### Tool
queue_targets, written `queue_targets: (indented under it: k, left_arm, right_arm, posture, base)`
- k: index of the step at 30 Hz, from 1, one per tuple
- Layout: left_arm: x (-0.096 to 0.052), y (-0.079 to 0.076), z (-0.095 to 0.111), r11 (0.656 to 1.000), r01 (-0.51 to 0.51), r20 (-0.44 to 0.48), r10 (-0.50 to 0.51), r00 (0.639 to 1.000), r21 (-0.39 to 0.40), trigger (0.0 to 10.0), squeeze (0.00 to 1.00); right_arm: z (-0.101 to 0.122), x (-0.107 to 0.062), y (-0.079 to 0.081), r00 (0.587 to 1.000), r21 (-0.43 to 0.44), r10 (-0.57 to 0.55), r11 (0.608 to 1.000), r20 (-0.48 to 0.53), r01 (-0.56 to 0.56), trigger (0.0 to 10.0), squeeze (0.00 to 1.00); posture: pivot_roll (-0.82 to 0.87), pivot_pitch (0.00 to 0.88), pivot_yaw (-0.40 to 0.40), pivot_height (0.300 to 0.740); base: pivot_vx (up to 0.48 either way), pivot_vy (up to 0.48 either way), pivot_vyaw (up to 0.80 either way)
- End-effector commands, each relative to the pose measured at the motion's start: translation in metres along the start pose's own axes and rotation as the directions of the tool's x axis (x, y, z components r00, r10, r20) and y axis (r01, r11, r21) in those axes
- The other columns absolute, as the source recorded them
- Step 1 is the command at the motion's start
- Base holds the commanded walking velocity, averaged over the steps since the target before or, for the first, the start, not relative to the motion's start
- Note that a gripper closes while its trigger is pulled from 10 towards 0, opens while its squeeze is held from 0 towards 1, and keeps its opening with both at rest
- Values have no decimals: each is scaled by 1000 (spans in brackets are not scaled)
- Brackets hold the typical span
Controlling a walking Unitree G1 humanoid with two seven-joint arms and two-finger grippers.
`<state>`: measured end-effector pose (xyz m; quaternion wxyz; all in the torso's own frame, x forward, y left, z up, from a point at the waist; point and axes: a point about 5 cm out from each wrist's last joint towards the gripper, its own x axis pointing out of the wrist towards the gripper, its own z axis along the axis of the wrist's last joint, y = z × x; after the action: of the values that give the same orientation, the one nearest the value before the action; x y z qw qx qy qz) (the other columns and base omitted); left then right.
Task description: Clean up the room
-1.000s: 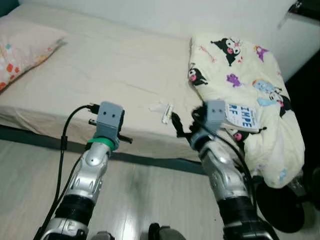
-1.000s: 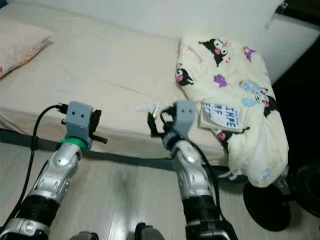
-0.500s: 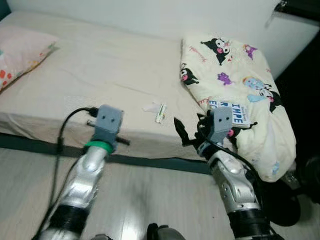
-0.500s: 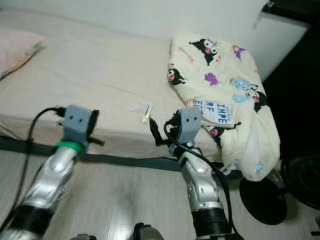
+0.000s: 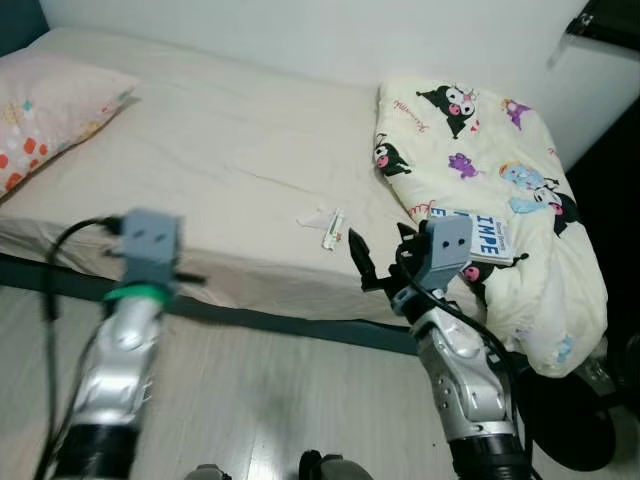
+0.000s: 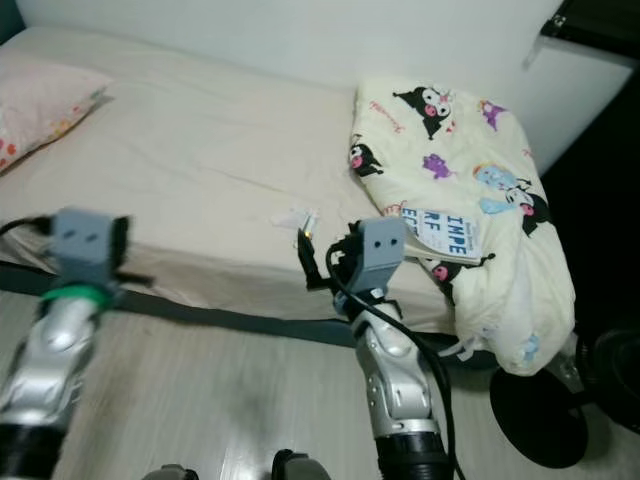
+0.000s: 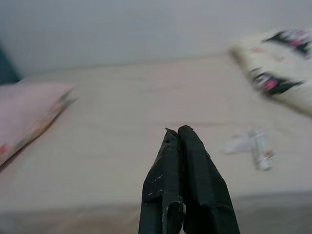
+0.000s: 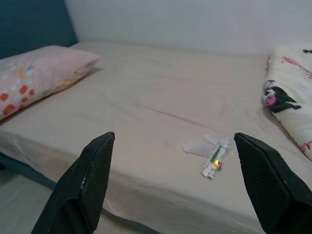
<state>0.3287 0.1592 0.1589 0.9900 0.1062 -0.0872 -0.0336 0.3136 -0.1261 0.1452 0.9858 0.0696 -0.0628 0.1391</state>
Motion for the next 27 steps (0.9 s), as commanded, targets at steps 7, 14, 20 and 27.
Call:
queue_targets:
  k: [7, 14, 20, 27]
  left_arm:
    - [3, -10, 1, 999, 54, -8, -54, 999, -9, 10000, 0]
    - [6, -13, 4, 998, 57, 5, -57, 998, -19, 10000, 0]
    - [6, -17, 4, 998, 62, 8, -62, 998, -27, 10000, 0]
    - [6, -18, 4, 997, 64, 7, -64, 998, -33, 10000, 0]
  right_arm:
    - [-1, -6, -17, 994, 20, -107, 994, -2, 107, 10000, 0]
    - [-3, -6, -16, 994, 15, -106, 994, -9, 106, 10000, 0]
    - [-4, -6, -18, 993, 6, -114, 993, -19, 114, 10000, 0]
    - [-6, -6, -21, 992, 0, -123, 992, -31, 123, 10000, 0]
  posture:
    - [-65, 59, -18, 698]
    - [-63, 72, -18, 698]
    - [-63, 76, -21, 698]
    - [-61, 78, -24, 698]
  base:
    - [47, 0, 0]
    - [336, 0, 0]
    - [344, 0, 0]
    - [335, 0, 0]
